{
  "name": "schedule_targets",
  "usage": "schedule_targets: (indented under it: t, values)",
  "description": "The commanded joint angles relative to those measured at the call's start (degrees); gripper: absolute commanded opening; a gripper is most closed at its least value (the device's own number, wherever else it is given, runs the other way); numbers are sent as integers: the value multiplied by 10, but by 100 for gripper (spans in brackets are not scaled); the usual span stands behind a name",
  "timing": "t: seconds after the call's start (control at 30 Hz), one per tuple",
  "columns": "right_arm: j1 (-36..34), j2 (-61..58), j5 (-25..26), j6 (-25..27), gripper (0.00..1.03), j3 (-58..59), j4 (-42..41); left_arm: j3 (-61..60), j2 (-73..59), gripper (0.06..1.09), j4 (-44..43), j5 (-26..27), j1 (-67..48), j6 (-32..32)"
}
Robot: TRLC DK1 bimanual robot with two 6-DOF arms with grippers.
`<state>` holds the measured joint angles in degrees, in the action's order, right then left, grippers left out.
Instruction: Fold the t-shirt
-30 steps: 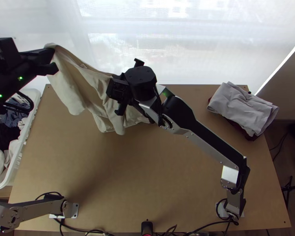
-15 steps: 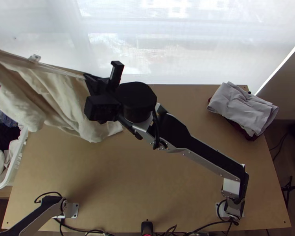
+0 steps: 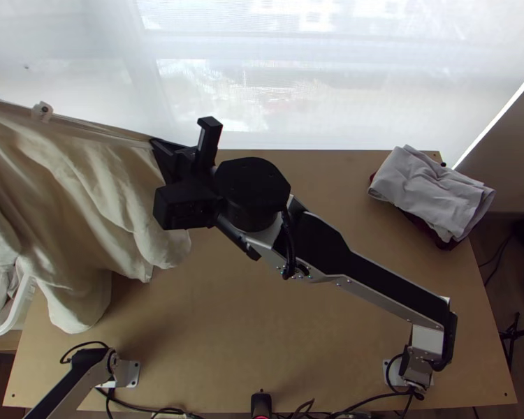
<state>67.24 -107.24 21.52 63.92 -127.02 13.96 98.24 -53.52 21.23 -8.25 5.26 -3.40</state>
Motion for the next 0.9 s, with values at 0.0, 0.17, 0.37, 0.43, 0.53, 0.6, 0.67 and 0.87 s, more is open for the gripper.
schedule_targets:
  t: [0.0, 0.17, 0.37, 0.43, 0.53, 0.6, 0.67, 0.87]
  values:
    - [-33, 80, 19, -11, 3, 117, 13, -50, -54, 9, -31, -5, -53, -11]
    - [-78, 118, 19, -12, 3, 173, 13, -54, -96, 9, -44, -26, -133, -6]
    - [-154, 106, 15, -13, 3, 183, 12, -16, -123, 9, -17, -34, -191, 7]
    - [-179, 97, 5, -13, 3, 182, 6, 4, -125, 9, 24, -33, -222, 7]
    - [-212, 88, -7, -15, 3, 182, 0, 28, -125, 9, 91, -25, -276, 15]
    - [-231, 84, -13, -21, 3, 183, -1, 47, -128, 9, 137, -11, -306, 12]
    - [-250, 80, -18, -27, 3, 186, -1, 61, -130, 9, 177, 11, -336, 8]
    - [-295, 71, -31, -48, 3, 201, -2, 67, -142, 9, 252, 45, -430, 0]
